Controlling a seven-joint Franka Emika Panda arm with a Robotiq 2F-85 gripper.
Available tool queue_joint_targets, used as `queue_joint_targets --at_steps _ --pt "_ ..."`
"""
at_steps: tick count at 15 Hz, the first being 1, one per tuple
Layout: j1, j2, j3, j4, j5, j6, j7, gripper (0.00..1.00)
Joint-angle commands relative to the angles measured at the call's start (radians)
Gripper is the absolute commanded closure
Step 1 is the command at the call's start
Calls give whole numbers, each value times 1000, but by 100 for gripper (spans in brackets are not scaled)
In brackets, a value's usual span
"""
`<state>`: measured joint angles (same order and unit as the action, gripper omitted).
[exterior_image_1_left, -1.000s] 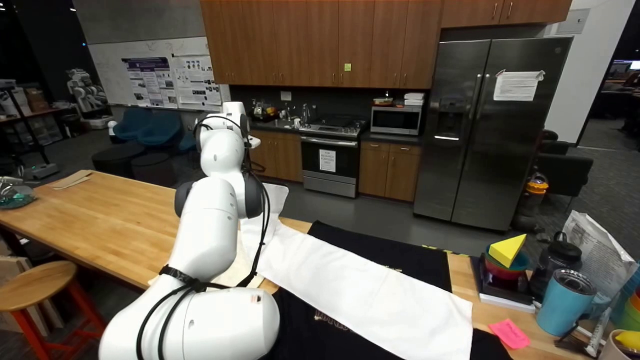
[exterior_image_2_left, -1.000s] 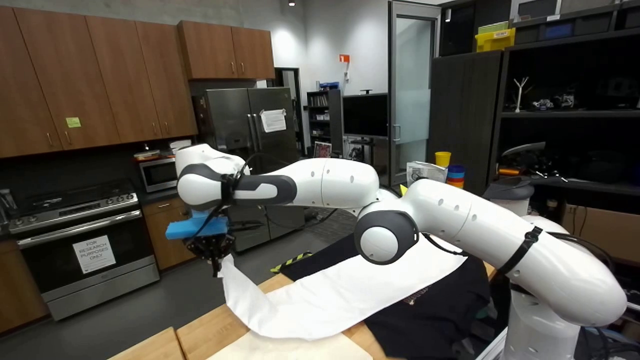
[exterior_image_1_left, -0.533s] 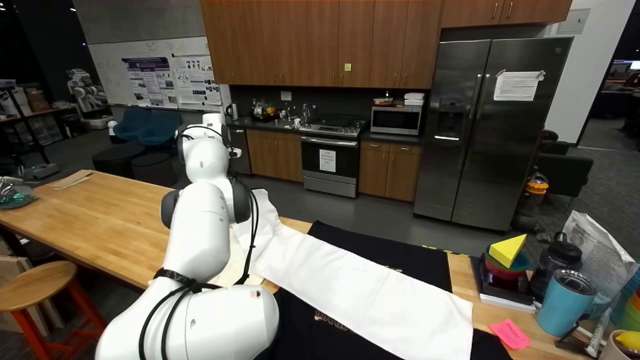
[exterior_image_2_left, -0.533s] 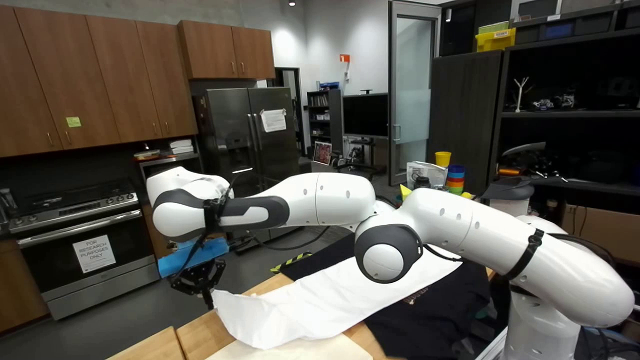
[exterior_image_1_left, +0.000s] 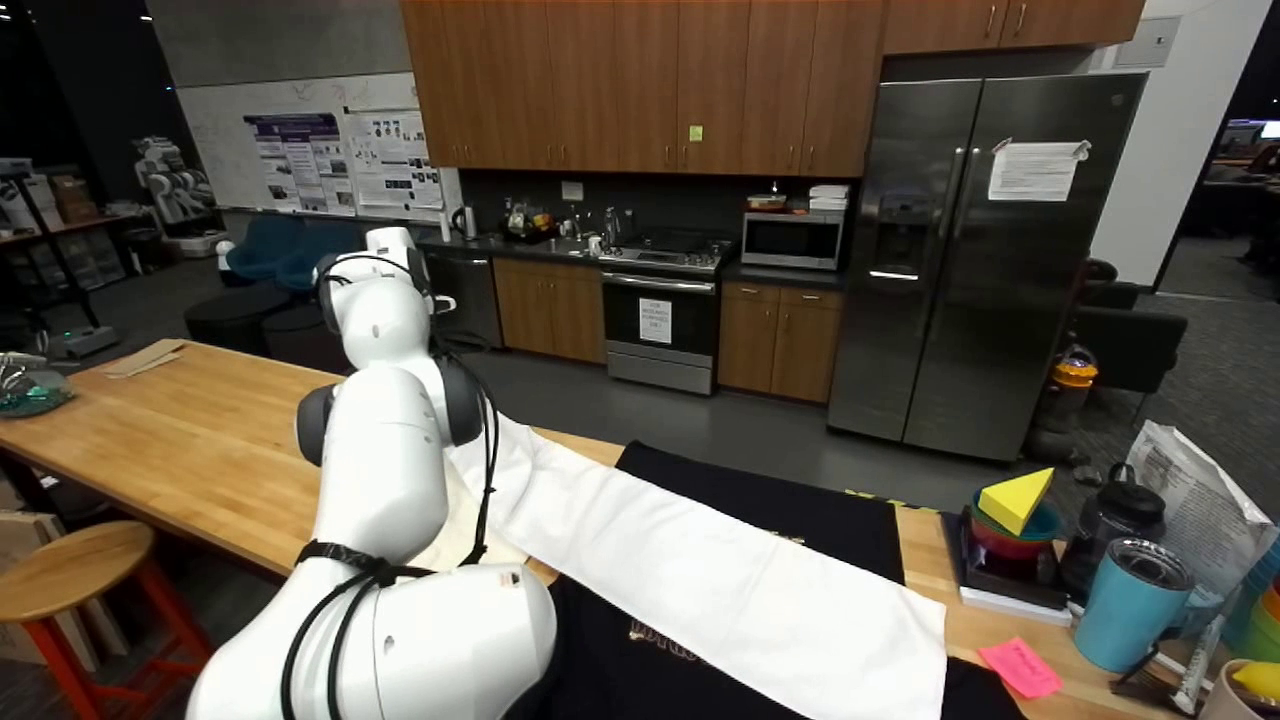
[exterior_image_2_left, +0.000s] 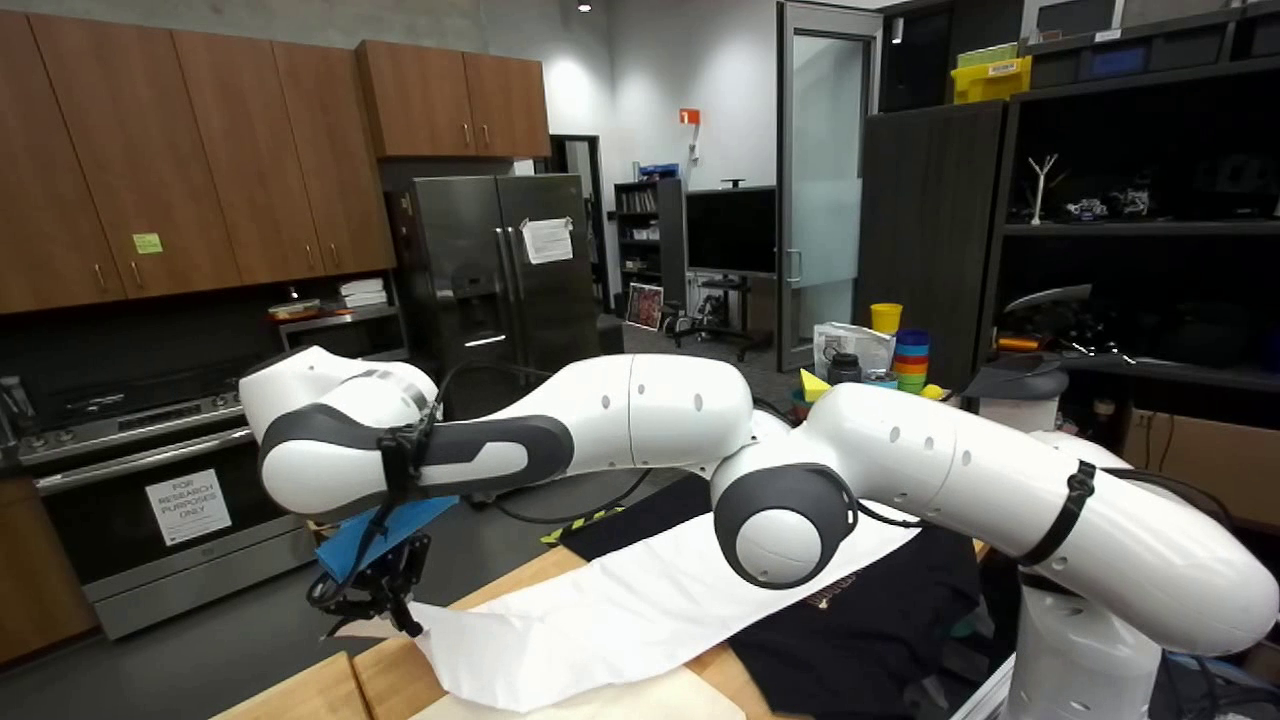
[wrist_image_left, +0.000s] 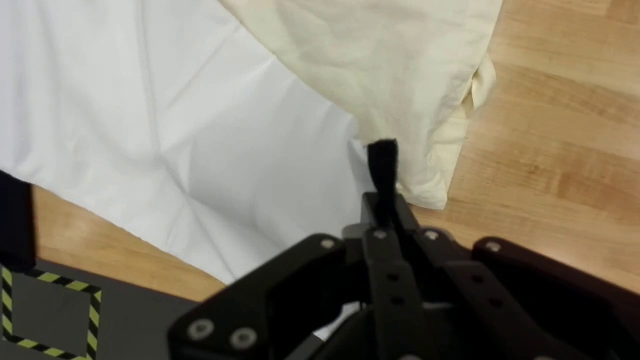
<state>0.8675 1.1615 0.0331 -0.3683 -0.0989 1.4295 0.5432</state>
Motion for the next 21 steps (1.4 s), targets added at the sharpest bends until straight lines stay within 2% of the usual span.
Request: queue_joint_targets --at_steps 1,5,10,17,18,20,21 --pt "9 -21 -28 -7 -11 12 -81 99" --pt "9 -21 -40 -7 -10 20 -100 99" --pt "23 -27 -28 -3 -5 34 -201 99" --pt "34 -35 -14 3 19 66 -207 99" --pt "35 -38 -12 3 22 70 -212 70" --pt "44 -42 -7 4 21 77 -234 64" --pt "49 -44 -1 8 23 88 -254 58"
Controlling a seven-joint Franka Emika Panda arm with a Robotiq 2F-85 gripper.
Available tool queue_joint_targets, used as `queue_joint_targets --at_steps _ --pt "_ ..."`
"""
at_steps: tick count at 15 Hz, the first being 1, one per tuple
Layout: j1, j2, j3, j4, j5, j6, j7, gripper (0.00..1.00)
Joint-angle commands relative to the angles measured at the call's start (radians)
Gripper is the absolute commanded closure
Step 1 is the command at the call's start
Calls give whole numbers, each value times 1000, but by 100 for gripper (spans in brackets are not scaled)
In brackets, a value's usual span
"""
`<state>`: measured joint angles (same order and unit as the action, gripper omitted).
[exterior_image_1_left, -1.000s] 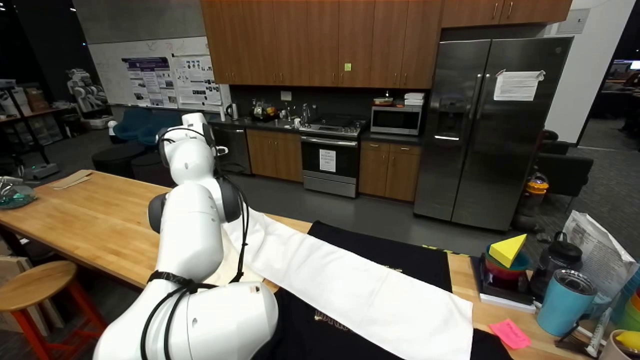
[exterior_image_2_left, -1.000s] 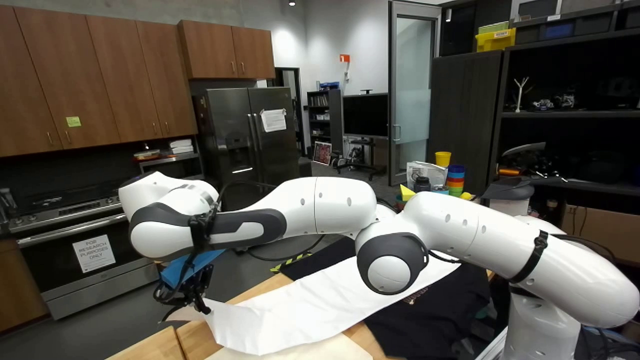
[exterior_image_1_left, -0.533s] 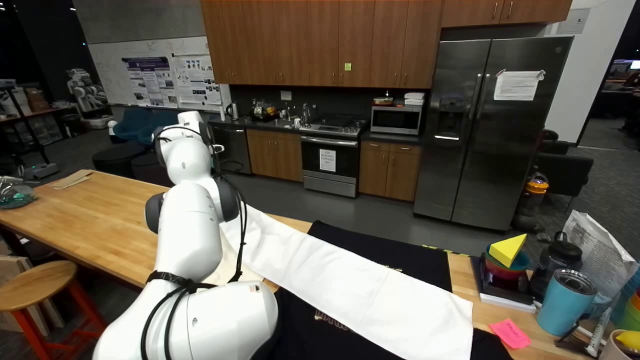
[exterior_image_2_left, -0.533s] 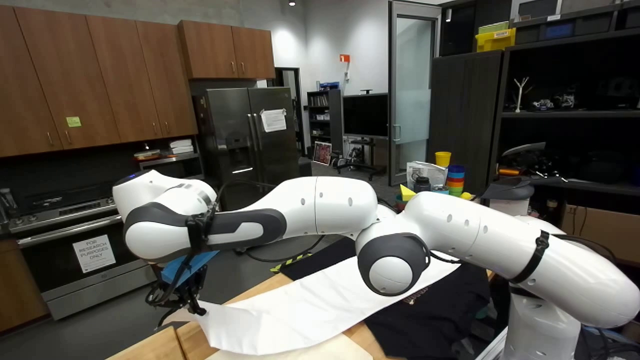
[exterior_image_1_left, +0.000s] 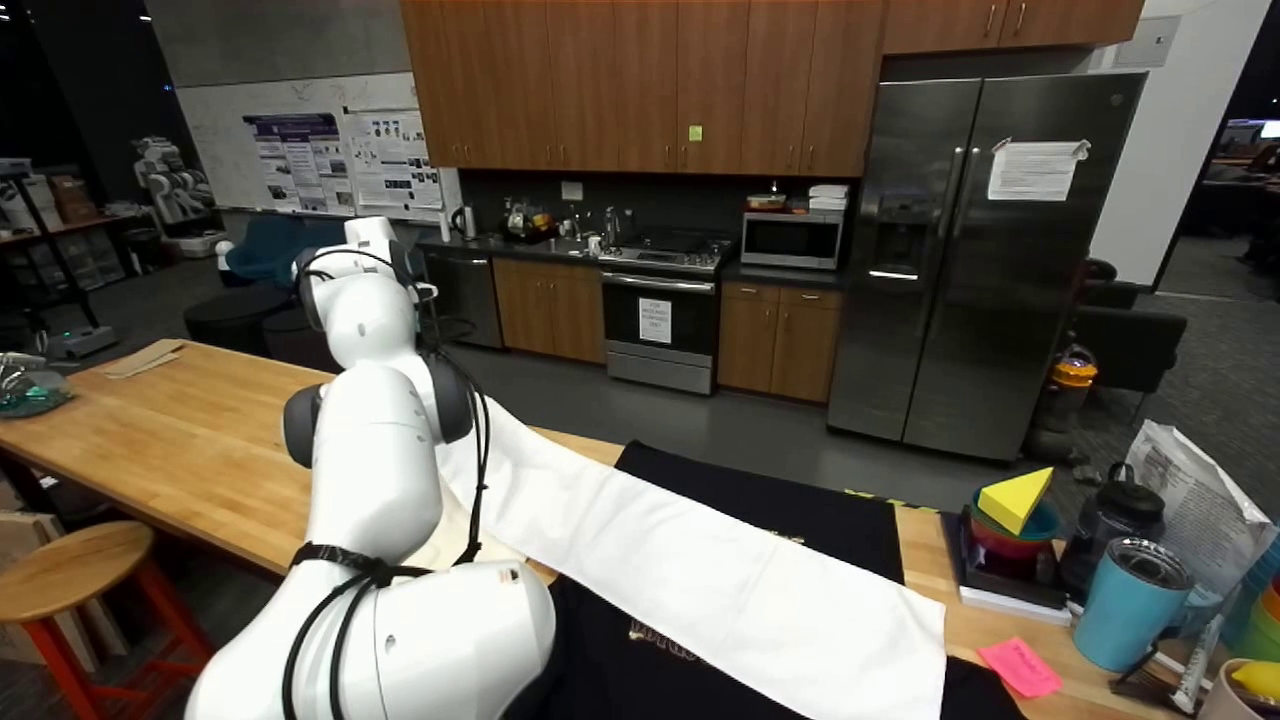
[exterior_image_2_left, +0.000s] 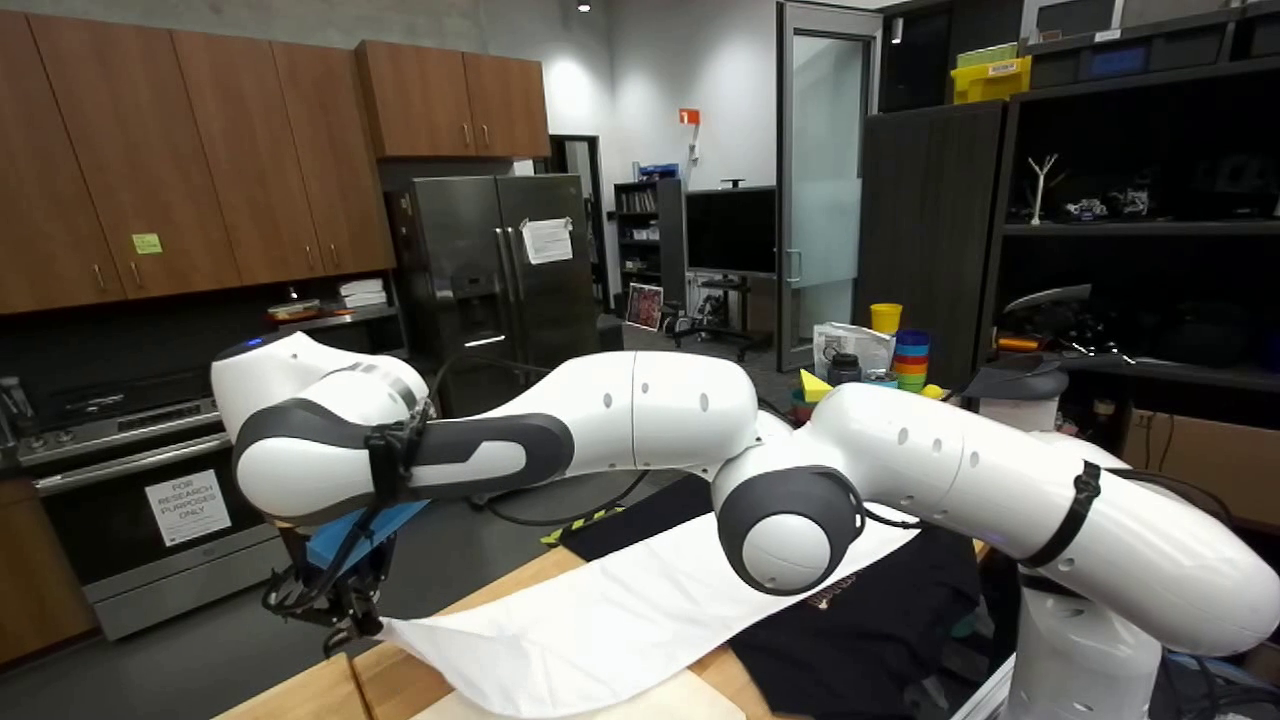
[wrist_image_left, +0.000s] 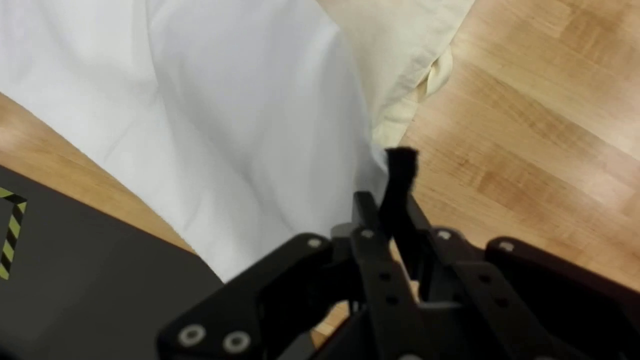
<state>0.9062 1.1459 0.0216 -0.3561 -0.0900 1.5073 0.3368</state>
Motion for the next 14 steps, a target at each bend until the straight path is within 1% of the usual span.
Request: queue_joint_targets --at_steps 1,4,6,7,8,9,12,13,14 --pt "21 -32 11 1 9 26 -74 52" --pt "55 -57 2 -2 -10 43 -134 31" --pt "78 -86 -7 -23 -26 -16 -181 18" --pt "87 -101 -13 -34 -35 -59 -191 10" --pt "102 -112 -41 -48 -66 -123 -172 5" --pt "113 -109 -67 -47 -98 -152 -144 0" --pt "131 -80 -140 -44 -206 -182 -162 0" --pt "133 -39 -165 17 -242 -214 -170 0" --pt "130 -18 -191 45 -277 -230 -175 0"
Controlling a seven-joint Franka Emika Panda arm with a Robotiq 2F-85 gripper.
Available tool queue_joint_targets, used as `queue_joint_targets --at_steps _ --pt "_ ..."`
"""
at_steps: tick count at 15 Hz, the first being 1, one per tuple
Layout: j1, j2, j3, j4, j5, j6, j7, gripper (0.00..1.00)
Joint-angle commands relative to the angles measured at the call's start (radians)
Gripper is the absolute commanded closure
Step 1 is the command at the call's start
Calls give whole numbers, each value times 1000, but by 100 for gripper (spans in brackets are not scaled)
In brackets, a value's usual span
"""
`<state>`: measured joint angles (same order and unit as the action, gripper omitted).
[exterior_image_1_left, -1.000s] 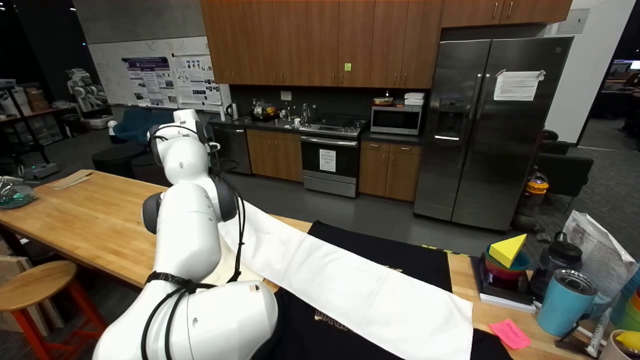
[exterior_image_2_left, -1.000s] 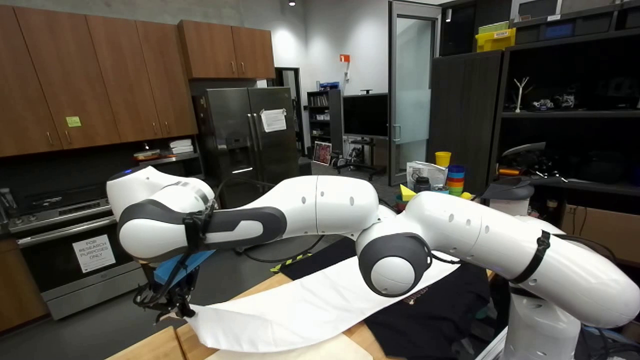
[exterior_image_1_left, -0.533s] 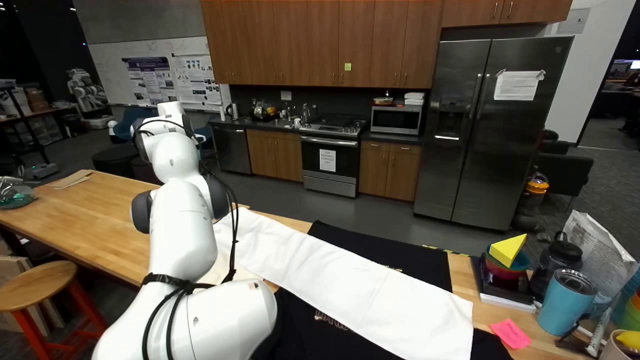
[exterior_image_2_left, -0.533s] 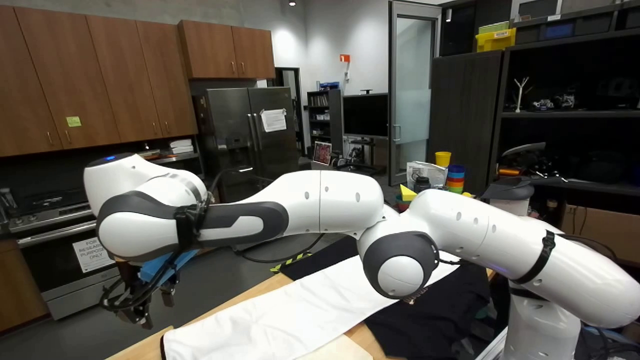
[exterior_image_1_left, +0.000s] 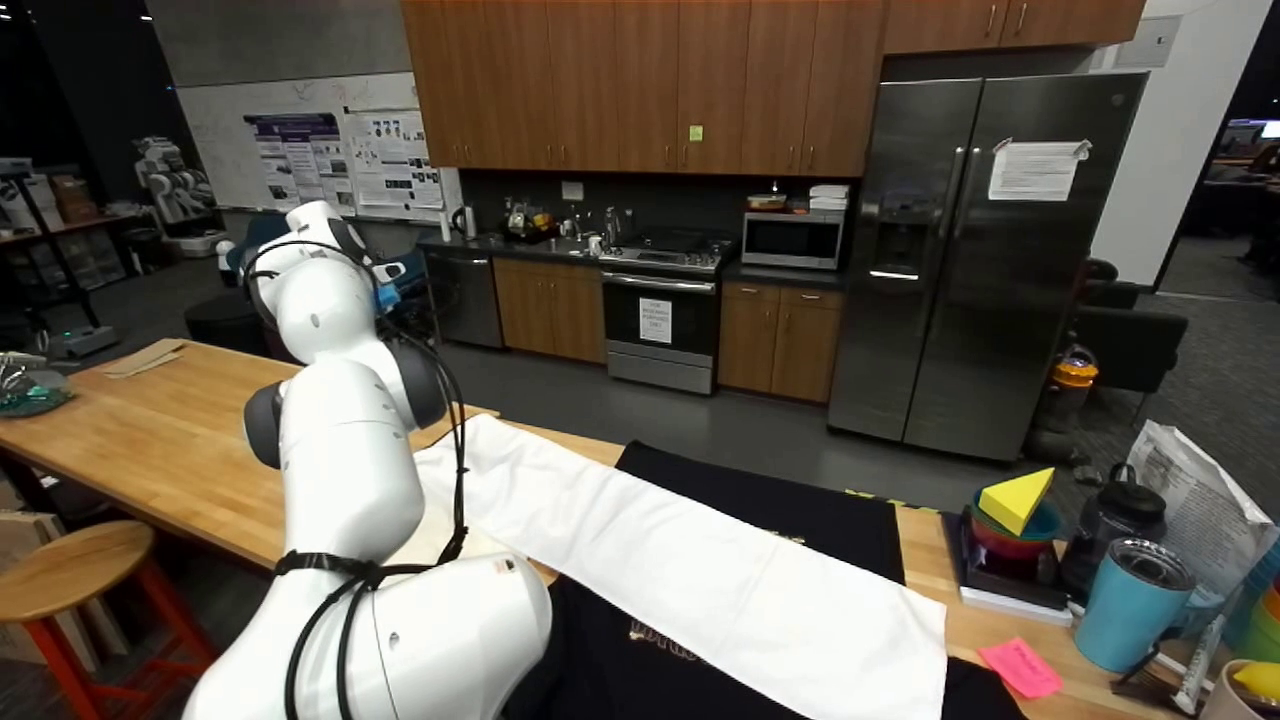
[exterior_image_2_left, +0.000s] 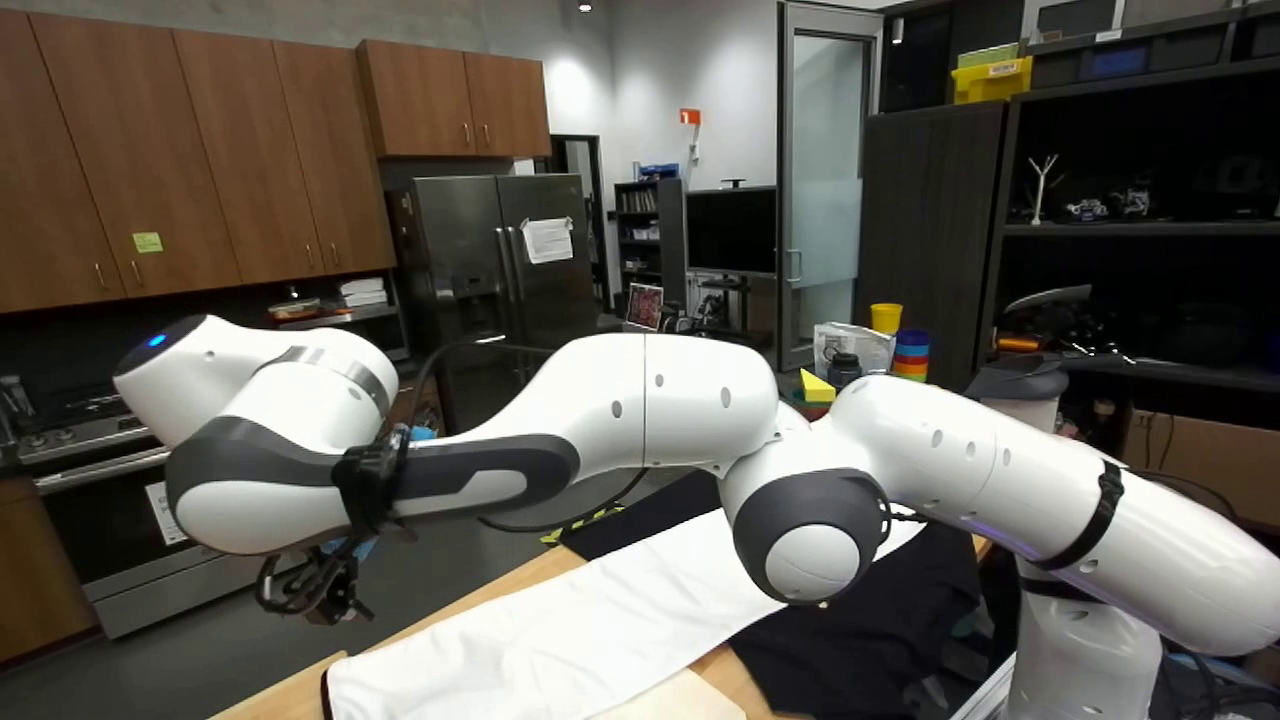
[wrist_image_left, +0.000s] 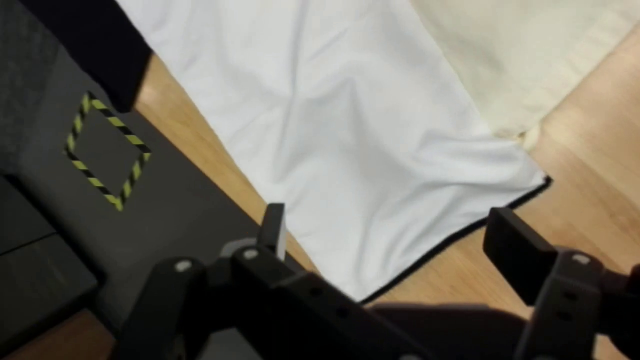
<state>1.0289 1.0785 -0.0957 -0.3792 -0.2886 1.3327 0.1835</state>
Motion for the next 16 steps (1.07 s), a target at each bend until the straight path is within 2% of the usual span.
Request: queue_joint_targets --at_steps 1,4,6,10,13,16 --pt "9 38 -99 37 -113 -51 -16 0" --pt "1 50 -174 37 -203 -52 27 0" --pt "-38 25 -164 20 -164 -47 144 0" --pt "-95 -2 -188 14 -169 -66 309 0" --pt "-117 -27 -226 17 -192 -120 409 0" --pt "-114 -50 -275 23 -238 -234 490 0"
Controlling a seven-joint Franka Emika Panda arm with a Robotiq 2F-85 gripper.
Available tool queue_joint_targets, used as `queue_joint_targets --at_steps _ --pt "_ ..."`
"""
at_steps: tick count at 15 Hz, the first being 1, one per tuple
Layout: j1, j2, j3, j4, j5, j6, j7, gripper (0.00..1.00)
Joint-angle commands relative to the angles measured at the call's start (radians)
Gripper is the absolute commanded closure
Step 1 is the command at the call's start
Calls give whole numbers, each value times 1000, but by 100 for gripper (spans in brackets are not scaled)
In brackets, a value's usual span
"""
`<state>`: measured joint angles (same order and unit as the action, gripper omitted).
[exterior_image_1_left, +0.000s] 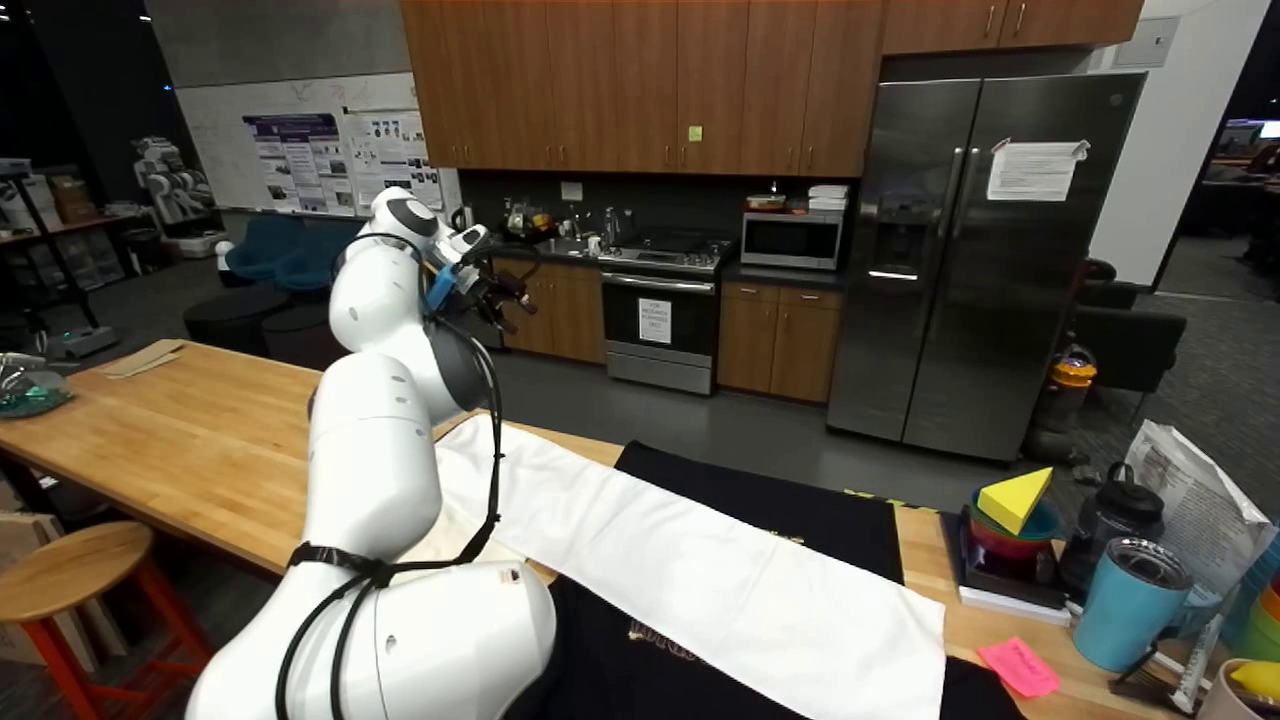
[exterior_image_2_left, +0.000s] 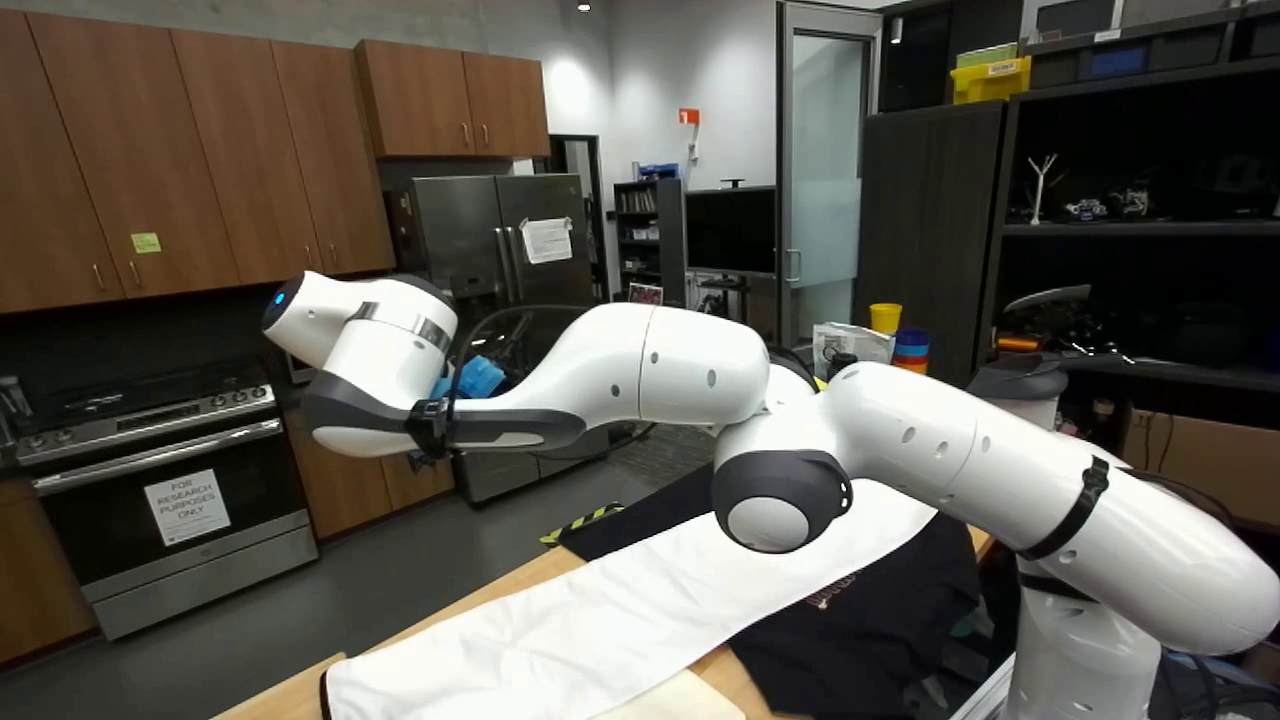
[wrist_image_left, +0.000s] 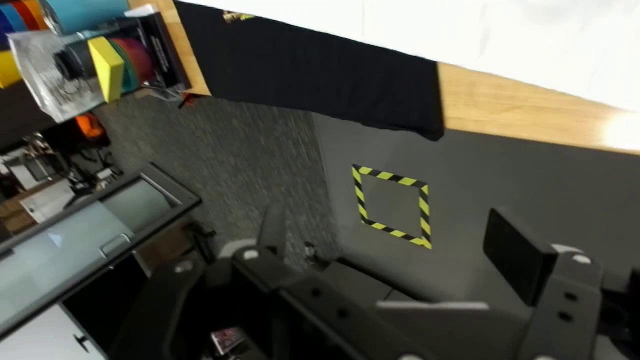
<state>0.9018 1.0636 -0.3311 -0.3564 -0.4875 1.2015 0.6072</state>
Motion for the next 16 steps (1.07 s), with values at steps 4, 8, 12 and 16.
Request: queue_joint_targets --at_steps 4,8,12,16 --pt "33 -35 -49 -6 -85 -381 42 0" --pt "51 -53 41 -4 -18 -473 -63 0" --pt "124 -77 88 -1 10 -428 -132 0" --pt "182 -104 124 3 43 -347 -182 0"
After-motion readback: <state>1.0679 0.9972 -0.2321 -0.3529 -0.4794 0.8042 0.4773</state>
